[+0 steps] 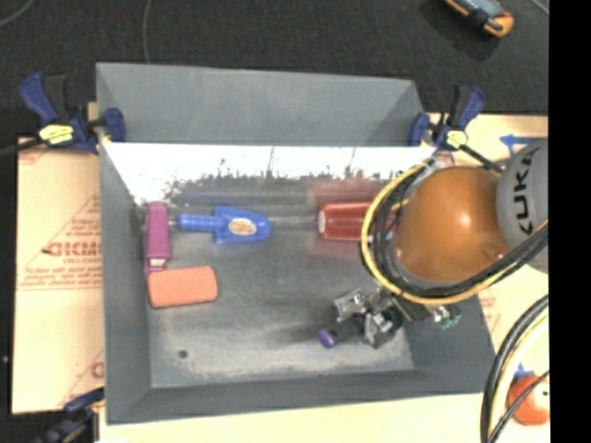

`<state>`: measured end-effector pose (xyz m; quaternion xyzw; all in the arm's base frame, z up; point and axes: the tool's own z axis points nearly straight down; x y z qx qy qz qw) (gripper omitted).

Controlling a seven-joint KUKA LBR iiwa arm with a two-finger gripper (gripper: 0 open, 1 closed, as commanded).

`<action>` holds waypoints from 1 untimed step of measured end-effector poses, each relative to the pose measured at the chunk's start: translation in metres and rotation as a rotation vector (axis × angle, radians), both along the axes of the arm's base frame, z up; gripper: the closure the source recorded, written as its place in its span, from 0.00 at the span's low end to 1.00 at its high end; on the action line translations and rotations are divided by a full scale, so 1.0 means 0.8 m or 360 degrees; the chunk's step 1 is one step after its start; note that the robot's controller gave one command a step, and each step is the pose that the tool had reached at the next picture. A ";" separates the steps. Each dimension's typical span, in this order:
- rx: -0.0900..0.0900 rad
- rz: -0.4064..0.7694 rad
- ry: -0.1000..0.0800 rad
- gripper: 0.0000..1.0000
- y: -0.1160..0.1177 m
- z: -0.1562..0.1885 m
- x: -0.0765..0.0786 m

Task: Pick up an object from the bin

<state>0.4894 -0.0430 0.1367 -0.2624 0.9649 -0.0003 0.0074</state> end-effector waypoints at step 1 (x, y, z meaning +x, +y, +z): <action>0.0000 -0.0002 -0.0003 1.00 0.000 0.045 0.001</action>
Offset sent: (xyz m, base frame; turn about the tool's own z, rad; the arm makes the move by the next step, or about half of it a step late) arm 0.0005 0.0000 0.0504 0.0010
